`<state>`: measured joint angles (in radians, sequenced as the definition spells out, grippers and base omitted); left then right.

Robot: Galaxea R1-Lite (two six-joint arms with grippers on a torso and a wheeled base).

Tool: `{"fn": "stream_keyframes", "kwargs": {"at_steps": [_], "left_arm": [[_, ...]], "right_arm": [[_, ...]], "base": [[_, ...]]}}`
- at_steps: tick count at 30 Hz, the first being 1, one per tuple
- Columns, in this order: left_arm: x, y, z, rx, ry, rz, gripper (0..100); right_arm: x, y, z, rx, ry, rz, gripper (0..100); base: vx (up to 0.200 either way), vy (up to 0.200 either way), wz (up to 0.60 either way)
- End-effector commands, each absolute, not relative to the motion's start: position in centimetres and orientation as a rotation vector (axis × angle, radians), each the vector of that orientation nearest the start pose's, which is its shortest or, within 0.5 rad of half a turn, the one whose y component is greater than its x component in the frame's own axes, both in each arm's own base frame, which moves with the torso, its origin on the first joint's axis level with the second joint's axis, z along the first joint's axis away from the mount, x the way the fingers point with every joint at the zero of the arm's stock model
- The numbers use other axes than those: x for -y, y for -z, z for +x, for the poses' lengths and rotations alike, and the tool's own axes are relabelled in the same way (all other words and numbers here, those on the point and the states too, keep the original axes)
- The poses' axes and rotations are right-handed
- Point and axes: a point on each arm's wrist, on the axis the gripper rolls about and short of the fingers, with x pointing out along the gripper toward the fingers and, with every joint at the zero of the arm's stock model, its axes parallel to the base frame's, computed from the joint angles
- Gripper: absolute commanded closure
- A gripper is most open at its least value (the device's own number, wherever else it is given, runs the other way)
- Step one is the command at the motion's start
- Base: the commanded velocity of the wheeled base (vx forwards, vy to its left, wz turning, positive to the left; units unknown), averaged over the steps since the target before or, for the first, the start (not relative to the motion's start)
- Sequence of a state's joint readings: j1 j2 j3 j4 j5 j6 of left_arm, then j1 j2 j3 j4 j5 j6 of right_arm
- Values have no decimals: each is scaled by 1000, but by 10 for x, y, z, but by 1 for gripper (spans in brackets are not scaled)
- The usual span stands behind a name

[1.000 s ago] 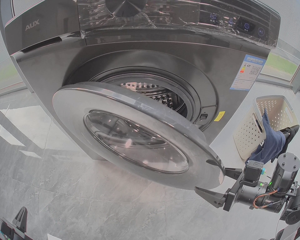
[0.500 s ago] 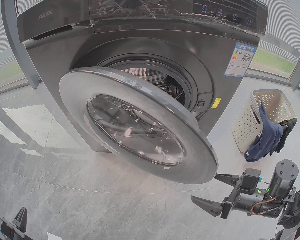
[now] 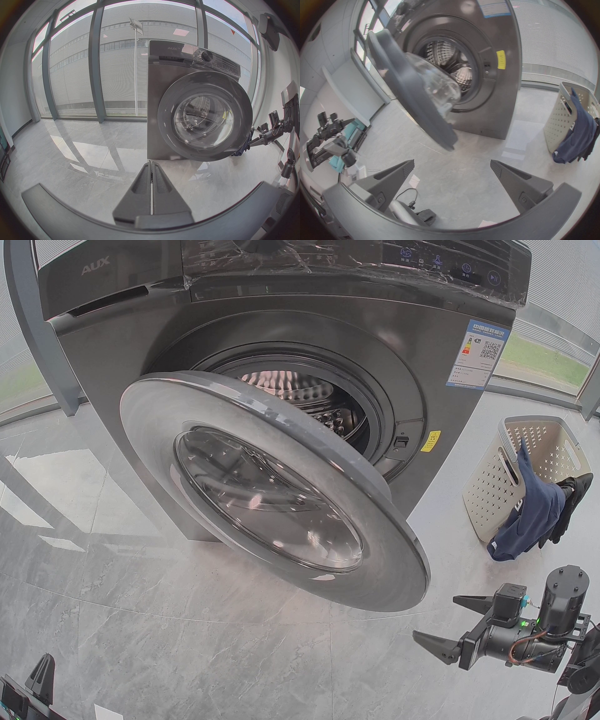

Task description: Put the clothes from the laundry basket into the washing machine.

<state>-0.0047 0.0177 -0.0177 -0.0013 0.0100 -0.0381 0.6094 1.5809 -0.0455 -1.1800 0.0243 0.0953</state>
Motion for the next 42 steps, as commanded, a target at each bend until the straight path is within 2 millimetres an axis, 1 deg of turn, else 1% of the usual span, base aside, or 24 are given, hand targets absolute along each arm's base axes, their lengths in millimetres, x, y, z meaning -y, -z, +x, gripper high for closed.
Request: {"fn": "stream_keyframes", "kwargs": {"at_steps": [1, 3, 4, 5, 6, 8, 10, 13, 17, 20, 24, 28, 31, 33, 35, 36, 38, 42], "left_arm": [[0, -76, -23, 0, -5, -38, 100], [0, -76, -23, 0, -6, -38, 100], [0, -76, -23, 0, -6, -38, 100], [0, -76, -23, 0, -6, -38, 100], [0, -76, -23, 0, -6, -38, 100], [0, -76, -23, 0, -6, -38, 100], [0, -76, -23, 0, -6, -38, 100], [0, -76, -23, 0, -6, -38, 100], [0, -76, -23, 0, -6, -38, 100], [0, -76, -23, 0, -6, -38, 100], [0, -76, -23, 0, -6, -38, 100], [0, -76, -23, 0, -6, -38, 100], [0, -76, -23, 0, -6, -38, 100], [0, -76, -23, 0, -6, -38, 100], [0, -76, -23, 0, -6, -38, 100], [0, -76, -23, 0, -6, -37, 100], [0, -76, -23, 0, -6, -37, 100], [0, -76, -23, 0, -6, -38, 100]], "right_arm": [[-95, -85, 168, -391, -522, -11, 0], [-95, -86, 171, -379, -515, -6, 0], [-95, -89, 177, -351, -505, 7, 0], [-95, -90, 177, -348, -505, 8, 0], [-97, -95, 183, -305, -505, 21, 0], [-100, -101, 189, -260, -508, 32, 0], [-104, -105, 194, -232, -511, 41, 0], [-106, -107, 195, -220, -512, 53, 0], [-111, -104, 189, -239, -551, 48, 0], [-119, -99, 175, -273, -611, 45, 0], [-124, -92, 159, -315, -675, 31, 0], [-125, -95, 162, -286, -670, 40, 0], [-126, -100, 172, -247, -624, 56, 0], [-126, -99, 180, -244, -567, 59, 0], [-132, -97, 188, -242, -516, 65, 0], [-137, -98, 195, -229, -497, 80, 0], [-148, -103, 210, -196, -477, 125, 0], [-165, -111, 235, -142, -480, 150, 0]], "base": [[0, 0, 0], [0, 0, 0], [0, 0, 0], [0, 0, 0], [0, 0, 0], [0, 0, 0], [0, 0, 0], [0, 0, 0], [0, 0, 0], [0, 0, 0], [0, 0, 0], [0, 0, 0], [0, 0, 0], [0, 0, 0], [0, 0, 0], [0, 0, 0], [0, 0, 0], [0, 0, 0]]}}
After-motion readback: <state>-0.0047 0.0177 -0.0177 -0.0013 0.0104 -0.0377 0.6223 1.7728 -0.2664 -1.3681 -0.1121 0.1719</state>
